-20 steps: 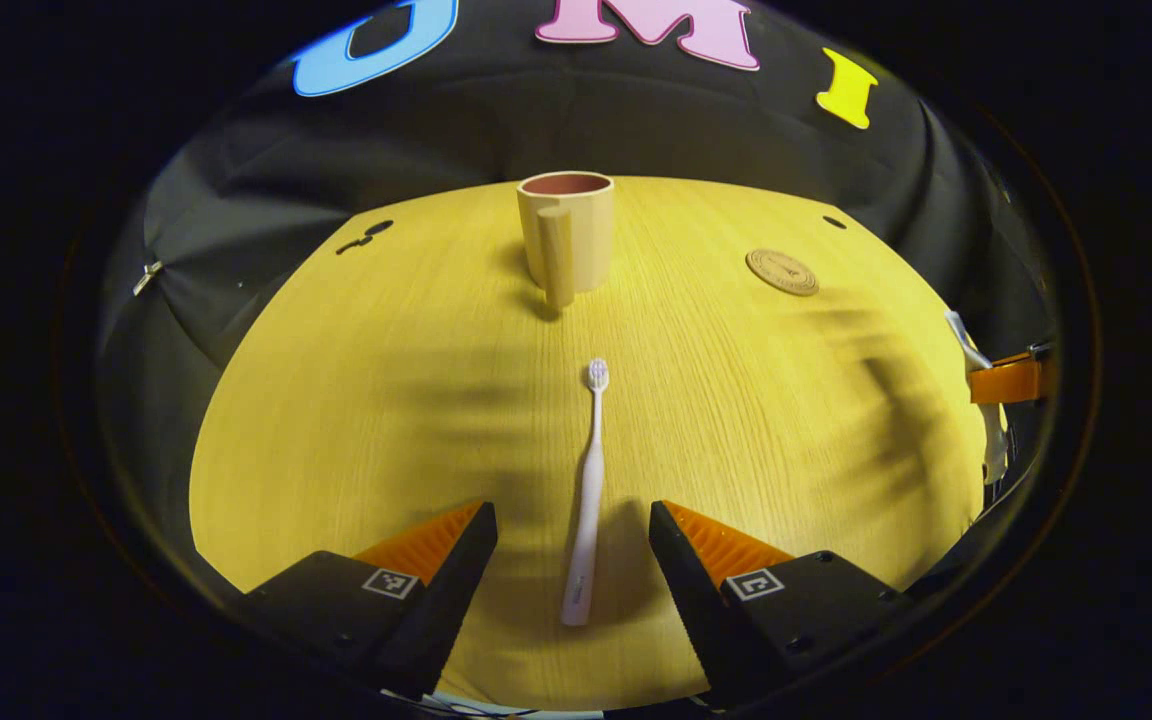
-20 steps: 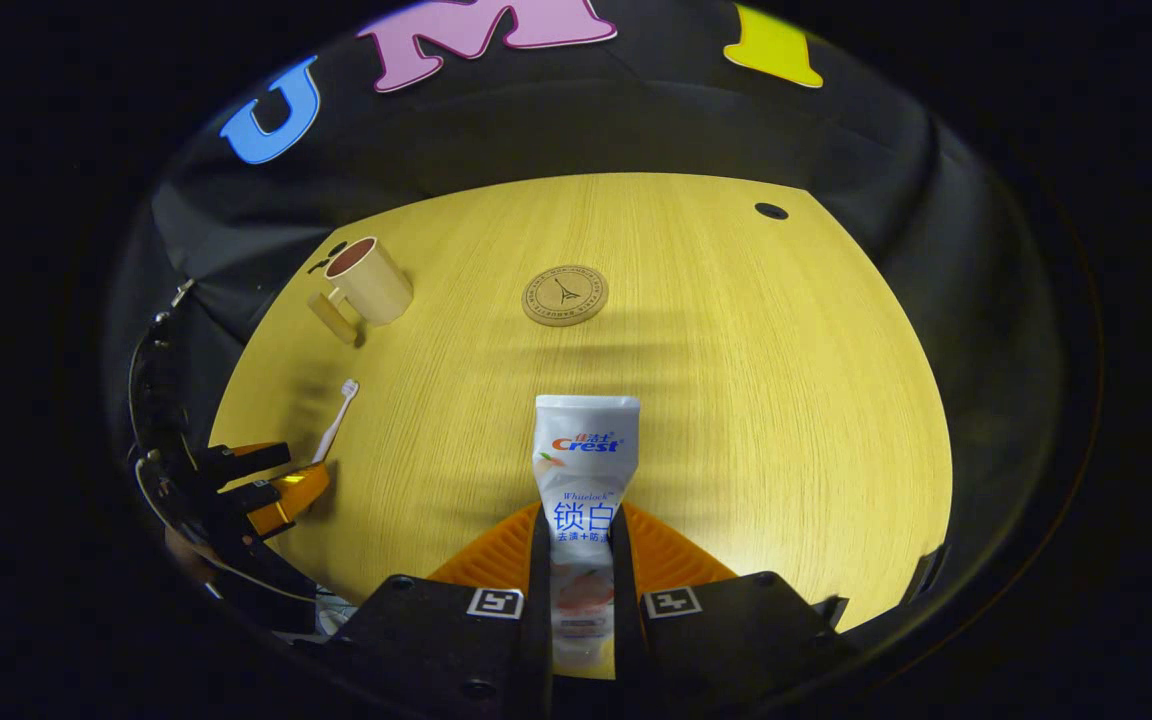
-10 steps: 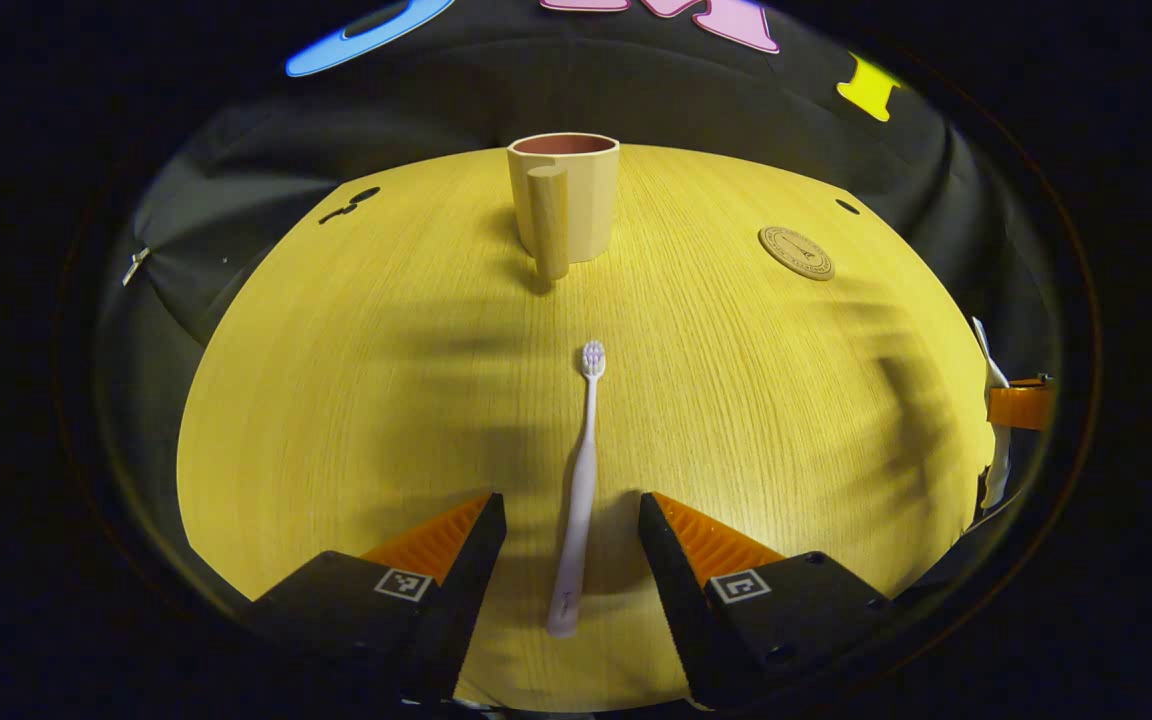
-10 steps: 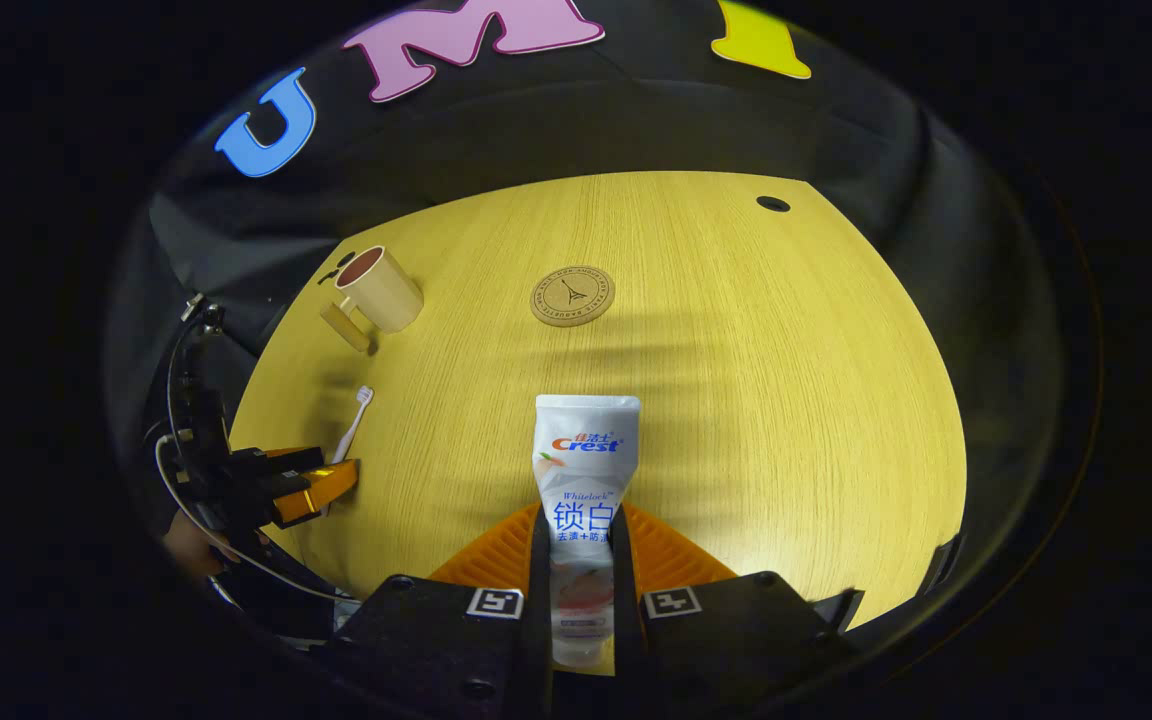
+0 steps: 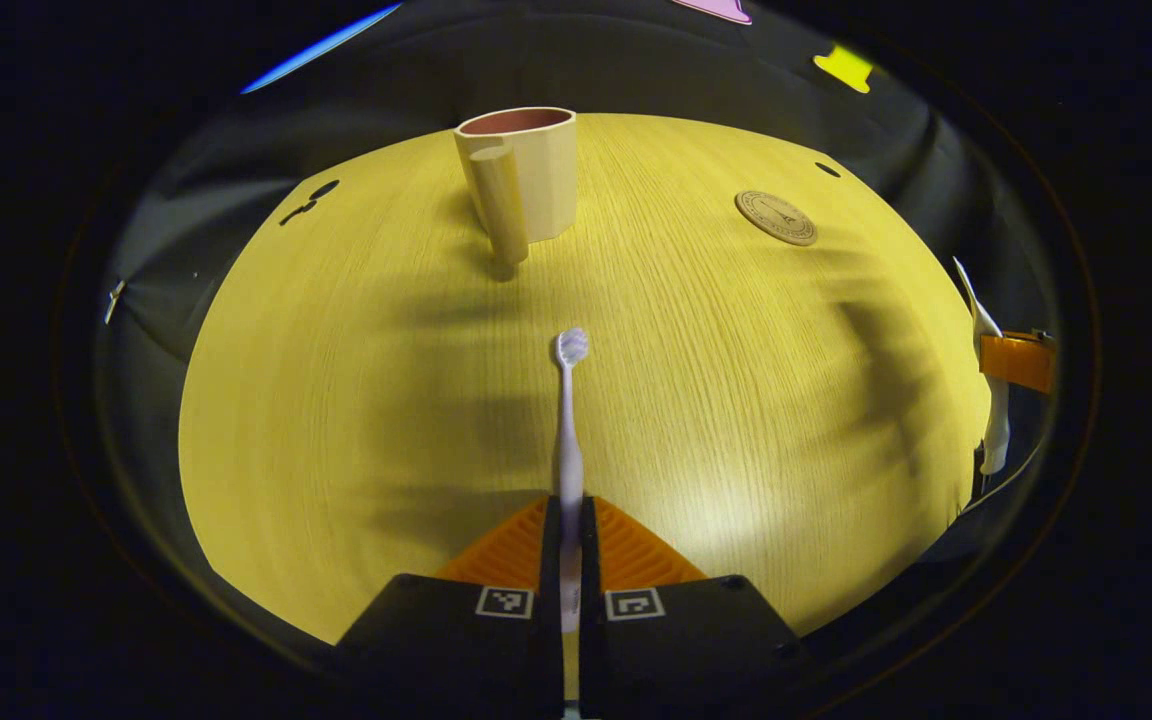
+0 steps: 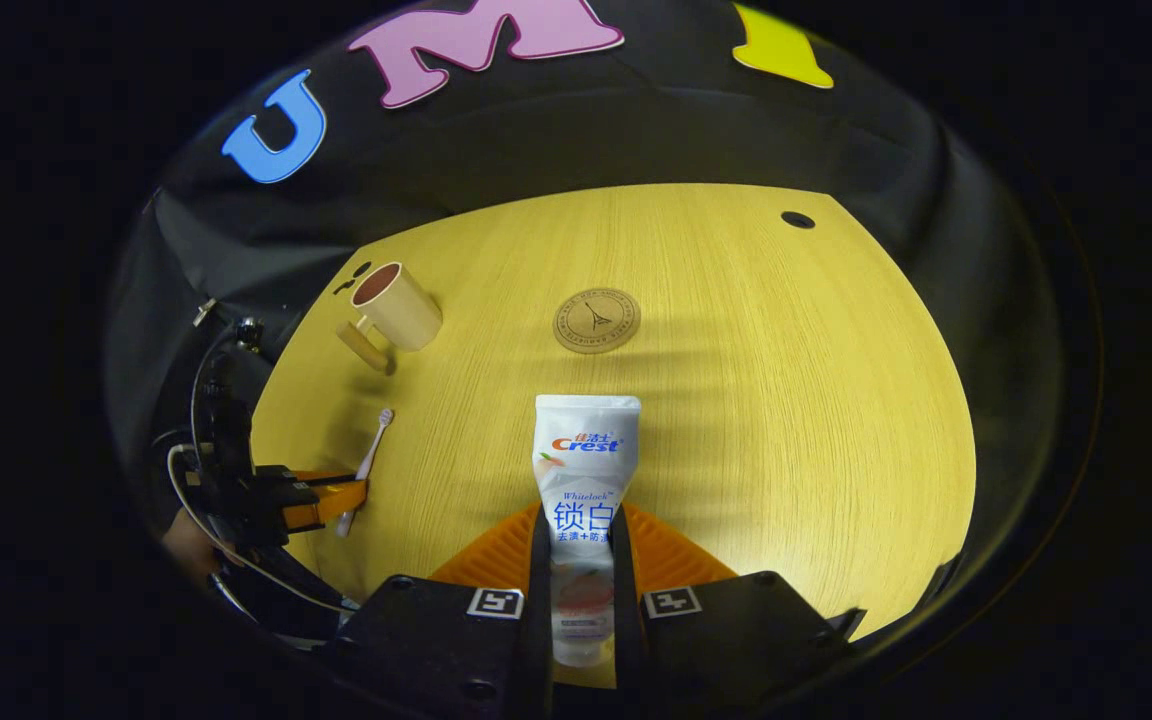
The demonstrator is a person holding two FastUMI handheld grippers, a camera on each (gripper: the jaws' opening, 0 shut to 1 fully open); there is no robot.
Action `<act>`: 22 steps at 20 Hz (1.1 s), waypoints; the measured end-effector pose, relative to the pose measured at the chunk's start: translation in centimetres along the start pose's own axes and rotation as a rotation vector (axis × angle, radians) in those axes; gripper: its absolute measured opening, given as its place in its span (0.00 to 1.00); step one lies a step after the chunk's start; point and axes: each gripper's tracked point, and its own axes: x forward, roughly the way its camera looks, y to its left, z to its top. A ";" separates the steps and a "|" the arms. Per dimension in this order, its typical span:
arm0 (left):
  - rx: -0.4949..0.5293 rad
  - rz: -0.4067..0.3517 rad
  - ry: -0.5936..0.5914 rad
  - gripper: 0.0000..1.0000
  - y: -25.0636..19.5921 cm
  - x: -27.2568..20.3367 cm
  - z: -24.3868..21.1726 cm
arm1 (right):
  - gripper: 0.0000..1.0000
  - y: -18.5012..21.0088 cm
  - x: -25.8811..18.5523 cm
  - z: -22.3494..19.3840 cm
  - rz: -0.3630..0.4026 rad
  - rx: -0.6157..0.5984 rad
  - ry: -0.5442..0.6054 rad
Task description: Put the toothbrush and toothpaste on the desktop into the cup, then pick up the cup and place it on the coaster on the desktop.
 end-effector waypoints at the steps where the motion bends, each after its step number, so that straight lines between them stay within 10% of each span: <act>1: -0.002 0.000 -0.002 0.10 0.0 0.0 0.0 | 0.29 0.3 0.0 0.5 0.007 -0.010 -0.005; 22: -0.308 -0.044 -0.309 0.06 2.9 -9.2 1.3 | 0.28 18.5 3.4 19.4 0.249 -0.177 -0.311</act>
